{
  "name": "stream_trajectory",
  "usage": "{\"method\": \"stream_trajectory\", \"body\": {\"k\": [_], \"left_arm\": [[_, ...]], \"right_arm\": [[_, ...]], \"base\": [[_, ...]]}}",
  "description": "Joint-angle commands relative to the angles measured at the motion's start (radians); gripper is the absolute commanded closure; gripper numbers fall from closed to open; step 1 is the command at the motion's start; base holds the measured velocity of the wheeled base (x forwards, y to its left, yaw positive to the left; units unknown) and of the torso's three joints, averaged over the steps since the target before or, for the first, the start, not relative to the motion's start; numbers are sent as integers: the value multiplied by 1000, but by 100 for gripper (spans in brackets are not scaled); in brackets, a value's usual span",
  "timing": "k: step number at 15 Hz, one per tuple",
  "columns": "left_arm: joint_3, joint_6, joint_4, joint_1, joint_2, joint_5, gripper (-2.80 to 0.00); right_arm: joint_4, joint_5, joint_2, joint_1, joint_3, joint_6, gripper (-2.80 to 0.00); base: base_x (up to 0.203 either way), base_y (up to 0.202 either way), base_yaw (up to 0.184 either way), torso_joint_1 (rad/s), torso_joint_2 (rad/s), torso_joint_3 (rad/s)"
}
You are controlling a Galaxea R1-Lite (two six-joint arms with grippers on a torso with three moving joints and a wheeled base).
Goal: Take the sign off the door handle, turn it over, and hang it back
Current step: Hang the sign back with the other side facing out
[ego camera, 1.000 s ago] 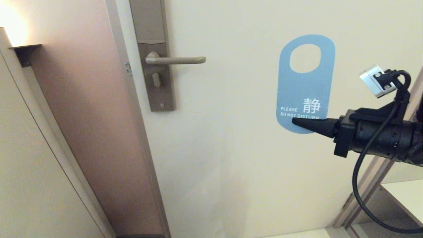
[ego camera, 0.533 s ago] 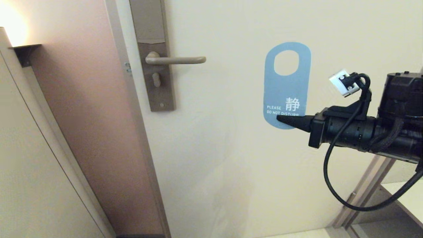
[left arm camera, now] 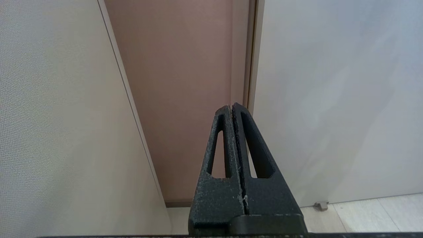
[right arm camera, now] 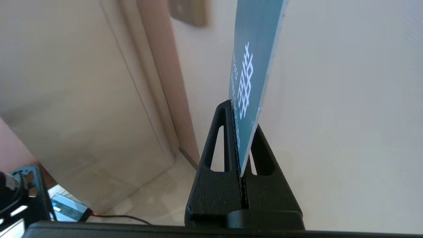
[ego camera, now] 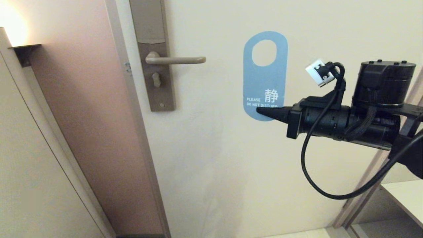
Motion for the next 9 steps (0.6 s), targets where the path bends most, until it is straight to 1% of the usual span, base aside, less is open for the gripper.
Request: {"method": "stream_trajectory", "body": {"k": [1, 4, 8, 9], "left_arm": [[0, -1, 0, 0, 1, 0, 0], [0, -1, 0, 0, 1, 0, 0], [0, 0, 0, 0, 1, 0, 0], [0, 1, 0, 0, 1, 0, 0]], "right_arm": [[-6, 2, 29, 38, -40, -2, 0], [-8, 0, 56, 80, -76, -2, 0], [-21, -68, 116, 106, -137, 0, 0], [-22, -74, 127, 107, -156, 1, 0]], "base": [[0, 0, 0, 0, 0, 0], [0, 0, 0, 0, 0, 0], [0, 0, 0, 0, 0, 0], [0, 0, 0, 0, 0, 0]]}}
